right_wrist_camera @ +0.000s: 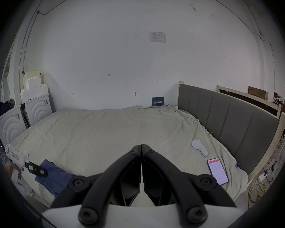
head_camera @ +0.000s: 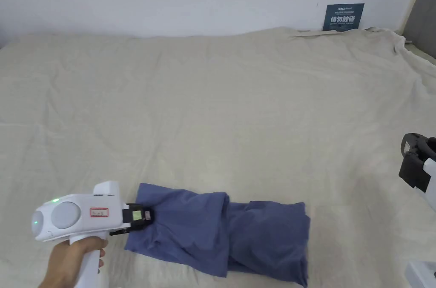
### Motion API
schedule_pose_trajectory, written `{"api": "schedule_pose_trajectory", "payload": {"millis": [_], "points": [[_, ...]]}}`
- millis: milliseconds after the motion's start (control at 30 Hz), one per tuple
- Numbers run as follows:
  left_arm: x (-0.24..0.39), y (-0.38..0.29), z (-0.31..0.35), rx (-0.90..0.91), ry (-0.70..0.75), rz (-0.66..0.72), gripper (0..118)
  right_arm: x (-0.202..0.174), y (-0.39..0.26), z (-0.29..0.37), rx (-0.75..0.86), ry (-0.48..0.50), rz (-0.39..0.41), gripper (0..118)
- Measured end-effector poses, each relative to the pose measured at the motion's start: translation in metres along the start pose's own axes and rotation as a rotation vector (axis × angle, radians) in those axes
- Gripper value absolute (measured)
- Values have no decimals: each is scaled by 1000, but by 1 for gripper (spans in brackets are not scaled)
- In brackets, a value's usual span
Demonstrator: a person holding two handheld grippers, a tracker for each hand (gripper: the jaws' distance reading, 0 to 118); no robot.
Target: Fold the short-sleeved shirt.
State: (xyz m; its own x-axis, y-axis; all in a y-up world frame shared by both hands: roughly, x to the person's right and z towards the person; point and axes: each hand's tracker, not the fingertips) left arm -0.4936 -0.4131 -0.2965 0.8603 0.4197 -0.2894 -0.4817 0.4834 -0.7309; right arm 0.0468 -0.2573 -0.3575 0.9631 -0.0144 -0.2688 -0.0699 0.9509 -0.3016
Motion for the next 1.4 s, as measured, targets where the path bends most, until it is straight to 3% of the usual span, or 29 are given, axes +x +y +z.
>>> {"api": "schedule_pose_trajectory", "payload": {"millis": [267, 367, 500, 767, 933, 1100, 1233, 1267, 1333, 1367, 1400], "points": [[-31, 12, 43, -9, 122, 45, 6, -5, -1, -3, -2, 19, 2, 0], [-7, 15, 48, -29, 131, 44, 6, -5, -2, -3, -7, 24, 1, 0], [54, 16, 49, -62, 39, -19, 6, -5, -2, -1, -4, 31, -5, 0], [156, 12, -6, -191, -102, -225, 6, 7, -5, 7, 5, 24, -28, 0], [198, -2, -46, -253, -134, -278, 6, 15, -8, 13, 0, 6, -29, 0], [218, -22, -93, -336, -60, -353, 6, 23, -9, 17, 3, -14, -38, 0], [223, -33, -111, -341, -38, -316, 7, 26, -10, 19, 5, -25, -42, 0], [226, -34, -112, -335, -28, -327, 9, 27, -10, 19, 4, -28, -42, 0], [232, -33, -107, -329, -19, -340, 25, 28, -10, 19, 2, -31, -45, 0], [233, -31, -104, -329, -36, -346, 37, 29, -10, 20, 2, -31, -47, 0], [235, -29, -99, -329, -74, -343, 57, 29, -9, 20, 3, -31, -47, 0]]}}
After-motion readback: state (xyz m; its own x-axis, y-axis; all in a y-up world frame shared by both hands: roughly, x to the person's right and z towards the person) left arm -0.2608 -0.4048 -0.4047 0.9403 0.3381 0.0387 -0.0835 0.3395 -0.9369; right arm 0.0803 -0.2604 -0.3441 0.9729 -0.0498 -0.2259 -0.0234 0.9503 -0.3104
